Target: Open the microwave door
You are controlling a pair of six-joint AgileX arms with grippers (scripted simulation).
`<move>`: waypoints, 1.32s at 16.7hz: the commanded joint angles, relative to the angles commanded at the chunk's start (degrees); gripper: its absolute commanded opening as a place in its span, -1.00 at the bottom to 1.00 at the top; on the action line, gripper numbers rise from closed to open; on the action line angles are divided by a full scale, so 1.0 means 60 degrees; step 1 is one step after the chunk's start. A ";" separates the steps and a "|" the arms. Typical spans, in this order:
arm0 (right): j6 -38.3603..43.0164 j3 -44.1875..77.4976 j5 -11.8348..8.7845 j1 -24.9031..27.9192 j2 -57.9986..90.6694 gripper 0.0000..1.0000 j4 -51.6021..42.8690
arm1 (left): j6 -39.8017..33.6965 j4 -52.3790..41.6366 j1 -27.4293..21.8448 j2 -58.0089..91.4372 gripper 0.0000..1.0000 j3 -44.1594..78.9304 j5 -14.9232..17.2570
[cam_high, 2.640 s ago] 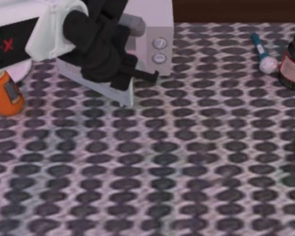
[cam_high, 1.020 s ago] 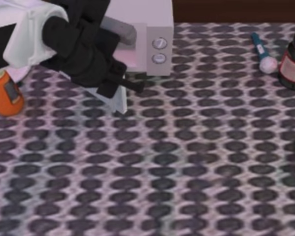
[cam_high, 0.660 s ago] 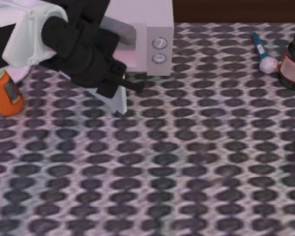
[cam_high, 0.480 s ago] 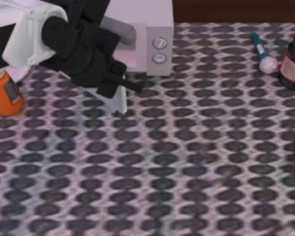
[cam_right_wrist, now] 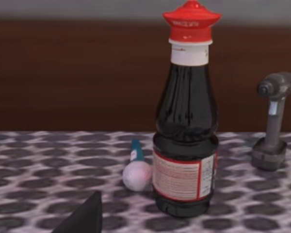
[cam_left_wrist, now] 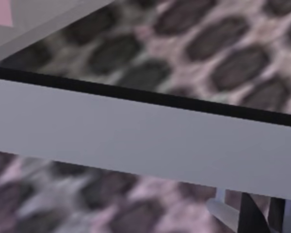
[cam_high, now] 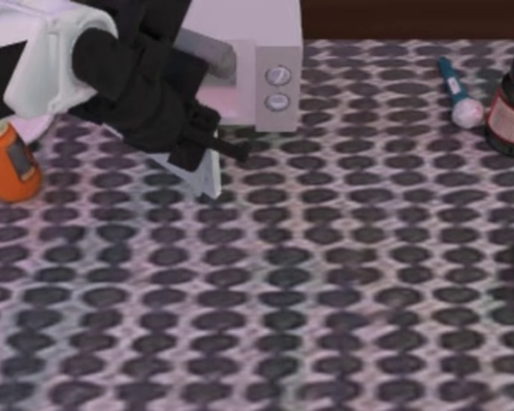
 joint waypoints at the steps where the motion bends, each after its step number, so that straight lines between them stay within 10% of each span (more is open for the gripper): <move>1: 0.0000 0.0000 0.0000 0.0000 0.0000 1.00 0.0000 | -0.0031 -0.0001 -0.0042 0.0032 -1.00 -0.0034 0.0059; 22: 0.0000 0.0000 0.0000 0.0000 0.0000 1.00 0.0000 | 0.1491 -0.0032 0.0546 -0.0605 -1.00 -0.0685 0.0862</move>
